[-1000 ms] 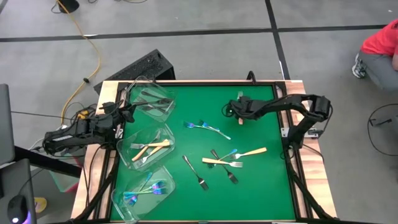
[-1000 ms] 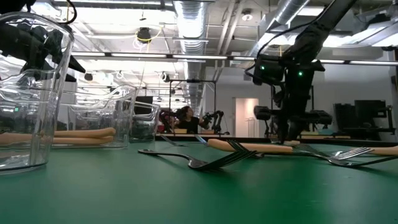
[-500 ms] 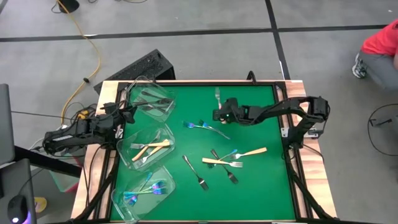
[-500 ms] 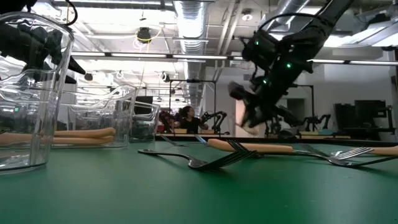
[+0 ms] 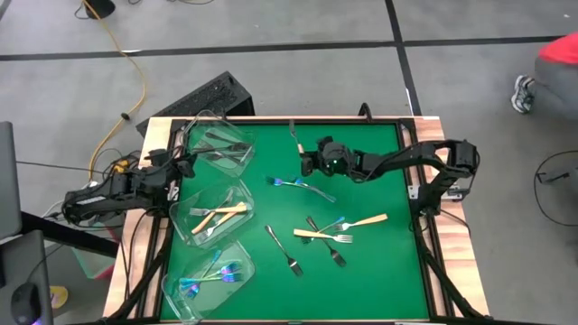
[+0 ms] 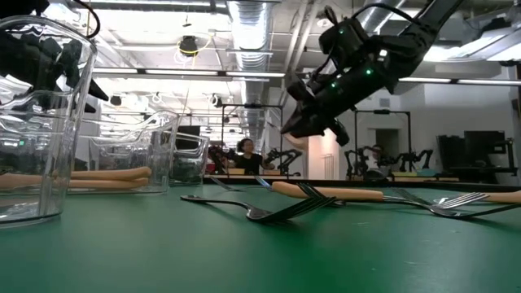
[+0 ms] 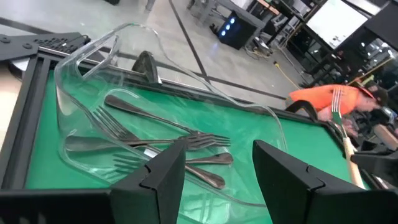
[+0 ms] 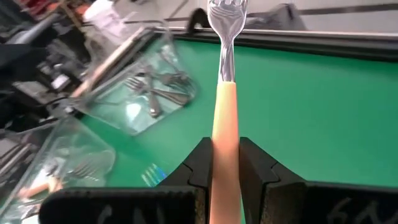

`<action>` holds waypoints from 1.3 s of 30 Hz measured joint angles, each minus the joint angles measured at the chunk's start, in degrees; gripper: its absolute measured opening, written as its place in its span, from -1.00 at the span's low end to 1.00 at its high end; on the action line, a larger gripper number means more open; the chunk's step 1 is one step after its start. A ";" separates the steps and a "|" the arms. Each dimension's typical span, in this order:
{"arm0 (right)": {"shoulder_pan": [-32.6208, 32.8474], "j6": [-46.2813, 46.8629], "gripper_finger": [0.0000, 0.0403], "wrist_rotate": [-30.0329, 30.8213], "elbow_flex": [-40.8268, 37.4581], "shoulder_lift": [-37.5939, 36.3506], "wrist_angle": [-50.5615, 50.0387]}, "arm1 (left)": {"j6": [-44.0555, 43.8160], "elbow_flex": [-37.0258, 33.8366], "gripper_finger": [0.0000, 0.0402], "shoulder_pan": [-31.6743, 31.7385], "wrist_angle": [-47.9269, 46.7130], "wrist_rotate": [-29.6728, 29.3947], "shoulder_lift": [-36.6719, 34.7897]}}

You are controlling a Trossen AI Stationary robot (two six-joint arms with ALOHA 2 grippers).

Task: Sort silverware by color (type)
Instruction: Put the orange fork into the middle transparent bin

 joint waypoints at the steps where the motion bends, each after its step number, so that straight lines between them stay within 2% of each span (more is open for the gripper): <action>1: -0.07 -0.73 -0.70 -1.11 0.00 0.00 0.78 | -0.06 0.00 -0.14 0.00 0.04 -0.25 0.01; 7: 0.00 -2.13 -0.70 -5.48 0.02 -0.04 4.70 | -0.10 0.00 -0.14 -0.02 -0.06 -1.42 -0.01; 13: 0.15 -4.39 -0.70 -6.20 0.02 -0.07 9.34 | -0.67 0.00 -0.14 0.00 -0.19 -1.54 0.01; 25: -0.14 -2.25 -0.70 -11.92 0.57 -0.11 27.88 | -0.98 0.00 -0.14 -0.01 -0.20 -1.51 0.01; 28: -0.67 -2.34 -0.70 -15.13 2.70 -0.11 28.12 | -0.96 0.00 -0.14 -0.02 -0.19 -1.36 -0.01; 33: -0.86 -7.52 -0.70 -21.47 7.64 0.40 26.99 | -0.94 0.00 -0.14 -0.02 -0.18 -1.36 0.01; 39: -0.83 -13.83 -0.70 -22.29 13.32 0.44 21.49 | -0.92 0.00 -0.14 -0.01 -0.16 0.08 0.01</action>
